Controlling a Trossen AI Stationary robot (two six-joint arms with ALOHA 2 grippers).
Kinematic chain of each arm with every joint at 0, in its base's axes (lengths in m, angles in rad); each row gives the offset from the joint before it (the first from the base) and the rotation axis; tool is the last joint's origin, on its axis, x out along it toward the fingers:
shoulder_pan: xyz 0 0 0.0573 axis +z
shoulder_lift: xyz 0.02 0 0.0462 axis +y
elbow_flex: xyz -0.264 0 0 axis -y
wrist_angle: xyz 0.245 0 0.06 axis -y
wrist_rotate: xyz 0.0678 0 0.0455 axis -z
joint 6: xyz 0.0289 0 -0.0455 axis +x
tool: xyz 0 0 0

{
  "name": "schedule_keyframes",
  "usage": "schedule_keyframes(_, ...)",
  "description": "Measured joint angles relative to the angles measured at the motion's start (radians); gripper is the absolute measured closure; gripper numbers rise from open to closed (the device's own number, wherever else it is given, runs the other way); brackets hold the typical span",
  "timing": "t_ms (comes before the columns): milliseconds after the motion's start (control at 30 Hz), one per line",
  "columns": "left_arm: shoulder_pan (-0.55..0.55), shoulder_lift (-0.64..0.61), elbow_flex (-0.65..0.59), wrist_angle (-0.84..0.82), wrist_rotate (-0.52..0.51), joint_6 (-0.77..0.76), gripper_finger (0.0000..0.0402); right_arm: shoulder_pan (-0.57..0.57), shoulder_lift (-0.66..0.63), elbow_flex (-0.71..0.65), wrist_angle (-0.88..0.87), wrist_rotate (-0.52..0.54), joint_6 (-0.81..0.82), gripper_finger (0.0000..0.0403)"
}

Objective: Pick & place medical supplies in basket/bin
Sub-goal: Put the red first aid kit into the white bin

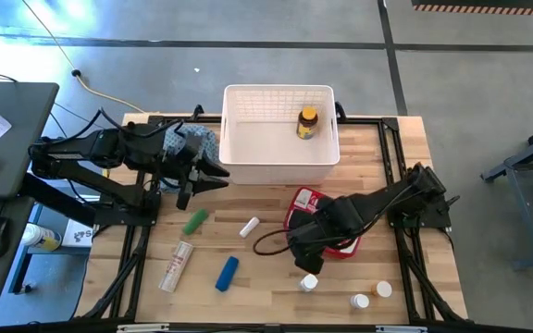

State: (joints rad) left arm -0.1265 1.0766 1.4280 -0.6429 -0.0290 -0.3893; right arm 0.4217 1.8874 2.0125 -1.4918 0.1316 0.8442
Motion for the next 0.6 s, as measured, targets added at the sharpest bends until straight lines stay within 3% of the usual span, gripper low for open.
schedule_keyframes(133,0.0,-0.013,0.0,0.005,-0.027,-0.007,0.0231,-0.014,-0.035,-0.087,0.101,-0.018,-0.005,0.0254)
schedule_keyframes(367,0.001,-0.019,-0.001,0.006,-0.052,-0.011,0.0231,-0.035,-0.19,-0.42,0.386,-0.091,0.066,0.0247)
schedule_keyframes(600,0.002,-0.017,-0.001,-0.021,-0.091,-0.029,0.0231,-0.026,-0.338,-0.665,0.545,-0.06,0.149,0.0259)
